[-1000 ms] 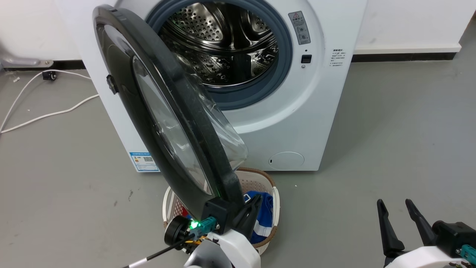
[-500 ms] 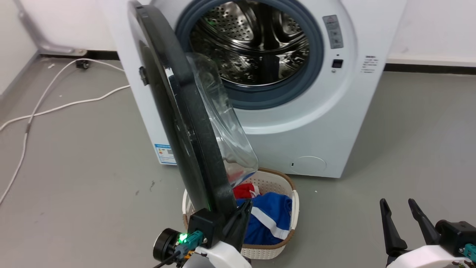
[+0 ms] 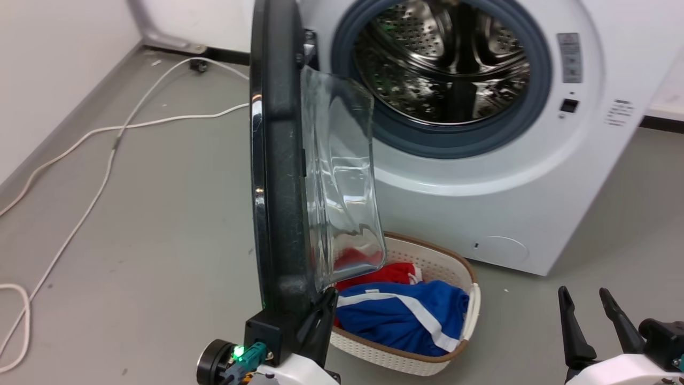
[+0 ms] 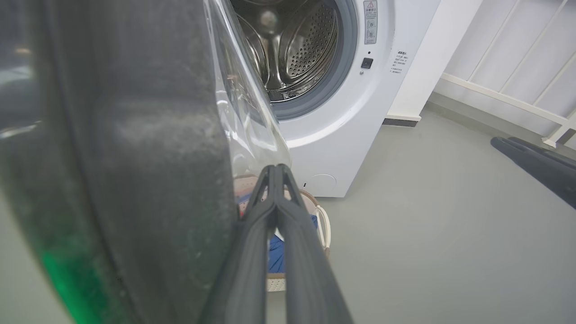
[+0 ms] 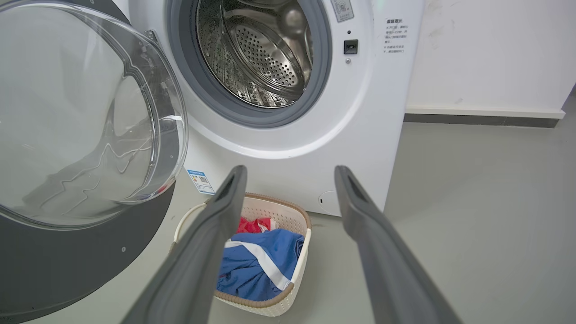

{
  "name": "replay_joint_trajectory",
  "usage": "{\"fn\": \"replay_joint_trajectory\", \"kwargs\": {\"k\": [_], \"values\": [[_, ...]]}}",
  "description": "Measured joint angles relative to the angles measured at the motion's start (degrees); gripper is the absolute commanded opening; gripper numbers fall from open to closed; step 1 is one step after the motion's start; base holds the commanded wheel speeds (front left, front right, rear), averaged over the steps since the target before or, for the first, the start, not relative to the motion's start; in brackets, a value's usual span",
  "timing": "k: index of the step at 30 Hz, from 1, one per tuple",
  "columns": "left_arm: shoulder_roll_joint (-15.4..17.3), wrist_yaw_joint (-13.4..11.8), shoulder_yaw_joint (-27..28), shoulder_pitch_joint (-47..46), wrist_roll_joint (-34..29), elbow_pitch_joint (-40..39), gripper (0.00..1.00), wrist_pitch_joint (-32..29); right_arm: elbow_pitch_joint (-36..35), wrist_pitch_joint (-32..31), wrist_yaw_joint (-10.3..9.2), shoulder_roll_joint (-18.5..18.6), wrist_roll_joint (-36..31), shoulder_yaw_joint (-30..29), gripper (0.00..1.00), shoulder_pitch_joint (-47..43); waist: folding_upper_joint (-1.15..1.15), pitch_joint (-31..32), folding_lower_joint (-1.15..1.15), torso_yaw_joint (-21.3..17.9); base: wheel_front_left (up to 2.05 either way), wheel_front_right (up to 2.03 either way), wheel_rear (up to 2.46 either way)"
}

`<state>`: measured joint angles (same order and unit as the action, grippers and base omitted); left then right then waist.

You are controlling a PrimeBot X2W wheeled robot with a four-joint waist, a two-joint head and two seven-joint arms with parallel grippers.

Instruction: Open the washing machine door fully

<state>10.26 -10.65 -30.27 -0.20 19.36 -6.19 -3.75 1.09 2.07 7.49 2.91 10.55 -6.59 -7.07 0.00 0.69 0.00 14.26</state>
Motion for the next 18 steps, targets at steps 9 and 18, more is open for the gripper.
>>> {"fn": "replay_joint_trajectory", "kwargs": {"k": [9,18], "values": [[0.9,-1.3,4.9,0.7,2.6,1.5,0.0,3.2,0.1,0.2,0.0,0.0,0.5,0.0,1.0,0.5,0.0,-1.1,0.0,5.4,0.0,0.0,0.0],[4.2,-1.5,12.2,-0.1,5.5,4.3,0.0,7.4,-0.2,-0.3,0.0,0.0,-0.6,0.7,1.0,1.3,0.0,-3.4,0.0,6.6,0.0,0.0,0.0]]}}
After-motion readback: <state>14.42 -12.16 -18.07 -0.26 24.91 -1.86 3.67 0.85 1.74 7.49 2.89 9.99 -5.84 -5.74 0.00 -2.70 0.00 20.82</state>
